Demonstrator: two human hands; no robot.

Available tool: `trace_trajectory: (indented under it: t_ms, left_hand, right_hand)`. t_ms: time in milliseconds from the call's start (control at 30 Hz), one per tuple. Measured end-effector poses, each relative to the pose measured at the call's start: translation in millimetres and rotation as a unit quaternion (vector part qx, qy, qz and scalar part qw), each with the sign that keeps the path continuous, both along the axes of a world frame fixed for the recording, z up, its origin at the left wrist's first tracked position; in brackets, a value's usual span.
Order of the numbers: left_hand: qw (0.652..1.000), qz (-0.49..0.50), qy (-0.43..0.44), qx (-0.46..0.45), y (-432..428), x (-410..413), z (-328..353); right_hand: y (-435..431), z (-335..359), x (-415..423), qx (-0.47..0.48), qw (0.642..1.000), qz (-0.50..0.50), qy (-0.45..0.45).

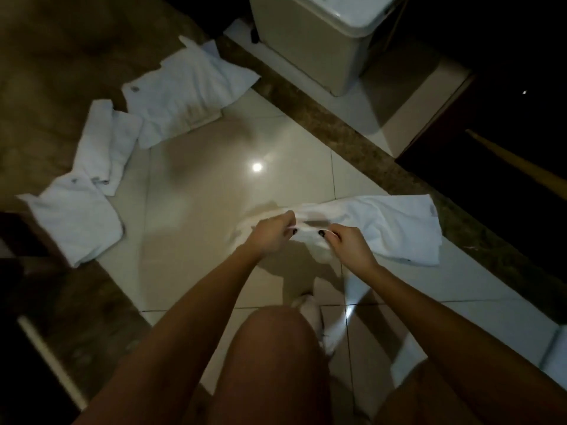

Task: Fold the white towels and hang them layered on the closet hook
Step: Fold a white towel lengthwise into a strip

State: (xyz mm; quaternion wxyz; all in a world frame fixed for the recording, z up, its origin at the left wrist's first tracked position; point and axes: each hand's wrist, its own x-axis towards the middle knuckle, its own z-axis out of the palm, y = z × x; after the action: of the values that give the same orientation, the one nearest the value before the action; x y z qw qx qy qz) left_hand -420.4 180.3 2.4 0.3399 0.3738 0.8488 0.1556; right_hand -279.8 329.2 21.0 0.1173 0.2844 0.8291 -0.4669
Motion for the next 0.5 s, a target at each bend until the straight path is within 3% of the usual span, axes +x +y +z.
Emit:
trace_trajectory:
  t_ms: [300,500]
  left_hand:
    - [0.997,-0.003,-0.063,0.048,34.8,-17.7,305.1]
    - [0.998,-0.037,0.011,0.056,59.1,3.4,488.0]
  right_hand:
    - [32.5,288.5,-2.4,0.07,0.994,-0.068,0.045]
    - [52.6,483.4,32.2,0.125,0.982,-0.09,0.112]
